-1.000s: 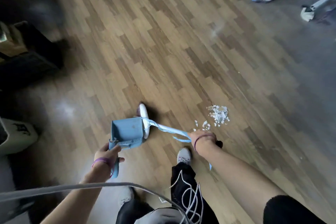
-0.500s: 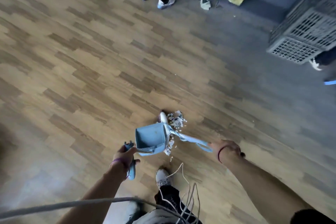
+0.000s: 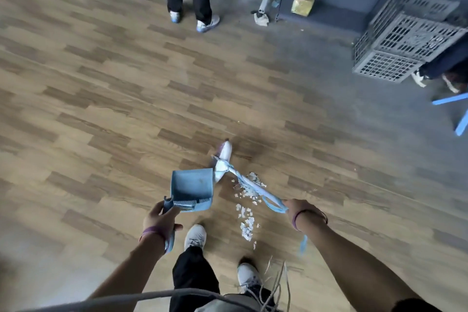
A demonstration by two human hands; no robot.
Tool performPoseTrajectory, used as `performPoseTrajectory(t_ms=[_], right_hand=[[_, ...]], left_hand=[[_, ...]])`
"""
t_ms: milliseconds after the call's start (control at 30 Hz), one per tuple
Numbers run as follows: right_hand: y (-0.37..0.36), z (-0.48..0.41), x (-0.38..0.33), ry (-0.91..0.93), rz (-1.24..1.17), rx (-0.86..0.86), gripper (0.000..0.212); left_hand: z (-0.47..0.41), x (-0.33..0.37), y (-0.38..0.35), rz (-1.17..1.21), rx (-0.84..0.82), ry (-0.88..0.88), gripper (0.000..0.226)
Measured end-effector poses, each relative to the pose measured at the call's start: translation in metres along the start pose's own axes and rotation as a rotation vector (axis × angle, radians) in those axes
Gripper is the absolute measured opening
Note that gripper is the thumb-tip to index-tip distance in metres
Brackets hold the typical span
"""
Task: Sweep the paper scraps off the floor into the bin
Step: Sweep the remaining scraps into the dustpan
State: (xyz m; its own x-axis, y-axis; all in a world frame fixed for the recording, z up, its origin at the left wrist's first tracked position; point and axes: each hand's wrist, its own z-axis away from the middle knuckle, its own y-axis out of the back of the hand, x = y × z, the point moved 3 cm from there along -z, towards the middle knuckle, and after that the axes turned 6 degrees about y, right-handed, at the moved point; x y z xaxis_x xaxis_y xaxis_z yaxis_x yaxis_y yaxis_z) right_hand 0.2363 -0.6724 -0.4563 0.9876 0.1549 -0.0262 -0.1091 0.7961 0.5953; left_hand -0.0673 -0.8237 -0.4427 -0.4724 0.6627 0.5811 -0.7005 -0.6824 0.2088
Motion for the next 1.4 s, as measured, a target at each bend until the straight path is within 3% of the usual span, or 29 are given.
performPoseTrajectory(t_ms=[333,467,667,833,1000,1400], right_hand=[[-0.002,-0.051,-0.094,-0.168,-0.344,-0.042,0.046],[-0.016,-0.043,-0.099,-0.192,-0.361,-0.099,0.038],[-0.014,-0.018,-0.096,-0.285,-0.191,-0.140,0.046],[0.022,-0.018,-0.100,-0.275,-0.141,-0.168,0.046],[0.073,-0.057,-0.121,-0.236,-0.250,-0.096,0.048],[0.242,-0.221,-0.205,-0.131,-0.392,0.116,0.037]], left_hand=[[-0.106,0.072,0.049,-0.081,-0.122,0.017,0.031],[-0.127,0.089,0.044,-0.151,-0.152,0.042,0.037],[-0.130,0.122,0.032,-0.179,-0.173,0.039,0.038],[-0.135,0.164,0.029,-0.100,-0.169,0.047,0.035],[-0.148,0.212,0.024,-0.068,-0.170,0.017,0.031],[-0.254,0.382,-0.047,-0.193,-0.183,-0.052,0.032]])
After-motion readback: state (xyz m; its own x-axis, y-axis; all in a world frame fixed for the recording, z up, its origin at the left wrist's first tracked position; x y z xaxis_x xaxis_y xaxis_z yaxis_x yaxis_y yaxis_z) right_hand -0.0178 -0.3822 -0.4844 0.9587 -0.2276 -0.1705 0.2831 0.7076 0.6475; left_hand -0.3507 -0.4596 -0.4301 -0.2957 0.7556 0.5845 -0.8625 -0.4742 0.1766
